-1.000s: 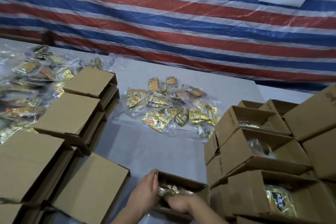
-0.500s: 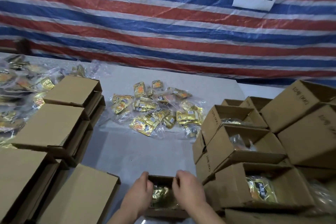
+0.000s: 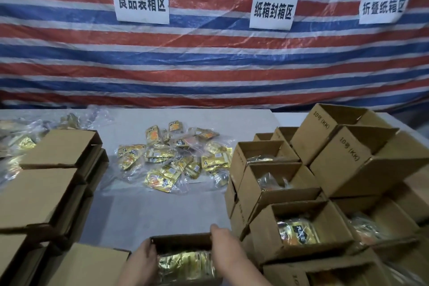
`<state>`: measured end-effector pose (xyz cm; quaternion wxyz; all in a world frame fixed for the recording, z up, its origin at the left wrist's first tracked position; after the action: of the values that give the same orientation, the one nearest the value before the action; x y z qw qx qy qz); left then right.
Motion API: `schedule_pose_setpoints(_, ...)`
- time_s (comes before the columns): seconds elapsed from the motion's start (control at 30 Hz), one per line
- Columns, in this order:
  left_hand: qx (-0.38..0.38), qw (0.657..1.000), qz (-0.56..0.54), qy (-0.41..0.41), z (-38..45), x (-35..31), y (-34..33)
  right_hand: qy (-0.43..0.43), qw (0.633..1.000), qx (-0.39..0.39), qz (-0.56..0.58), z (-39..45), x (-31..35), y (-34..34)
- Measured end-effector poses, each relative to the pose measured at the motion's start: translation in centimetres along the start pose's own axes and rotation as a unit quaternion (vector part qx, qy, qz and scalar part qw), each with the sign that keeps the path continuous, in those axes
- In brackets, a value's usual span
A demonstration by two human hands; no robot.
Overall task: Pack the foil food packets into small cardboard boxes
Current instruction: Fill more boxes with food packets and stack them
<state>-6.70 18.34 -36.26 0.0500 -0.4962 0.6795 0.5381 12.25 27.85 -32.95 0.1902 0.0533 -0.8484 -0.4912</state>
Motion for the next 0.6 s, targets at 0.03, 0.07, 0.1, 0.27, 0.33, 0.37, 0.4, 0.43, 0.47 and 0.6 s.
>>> schedule_pose_setpoints(0.03,-0.002,1.000,-0.001,-0.007,-0.5,-1.1,1.6,0.014,1.000,-0.024,-0.006,-0.4,0.7,1.6)
schedule_pose_setpoints(0.07,-0.012,1.000,0.002,-0.016,-1.1,-2.5,3.4,0.030,0.998,-0.051,-0.009,-0.9,1.4,3.4)
schedule_pose_setpoints(0.1,-0.028,0.999,0.003,-0.025,-1.7,-3.9,5.3,0.048,0.996,-0.076,-0.006,-1.4,2.1,5.5)
schedule_pose_setpoints(0.27,-0.075,0.990,-0.018,-0.115,-6.2,-12.4,13.7,0.112,0.977,-0.176,0.046,-5.6,3.0,17.0)
schedule_pose_setpoints(0.33,-0.088,0.983,-0.022,-0.160,-8.7,-15.6,15.9,0.127,0.967,-0.215,0.051,-7.9,2.1,20.9)
schedule_pose_setpoints(0.37,-0.094,0.978,-0.017,-0.183,-10.0,-17.2,16.6,0.132,0.963,-0.230,0.054,-9.1,1.5,22.6)
schedule_pose_setpoints(0.4,-0.103,0.973,-0.007,-0.206,-11.3,-18.8,17.0,0.133,0.959,-0.243,0.059,-10.4,0.7,24.0)
schedule_pose_setpoints(0.43,-0.114,0.967,0.001,-0.228,-12.5,-20.3,17.2,0.131,0.955,-0.257,0.062,-11.7,0.0,25.3)
schedule_pose_setpoints(0.47,-0.121,0.961,0.003,-0.248,-13.7,-21.8,17.3,0.125,0.951,-0.274,0.061,-13.0,-0.9,26.5)
schedule_pose_setpoints(0.6,-0.106,0.949,0.000,-0.298,-17.1,-27.4,15.5,0.081,0.936,-0.343,0.021,-18.0,-5.0,30.3)
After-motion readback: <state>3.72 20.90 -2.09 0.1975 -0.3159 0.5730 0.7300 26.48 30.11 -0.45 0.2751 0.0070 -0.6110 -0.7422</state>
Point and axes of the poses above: each hand's wrist, its own z-axis towards the middle knuckle, its own y-axis out of the back of the hand, x = y × z, the point moved 3 cm from there along z, towards the middle knuckle
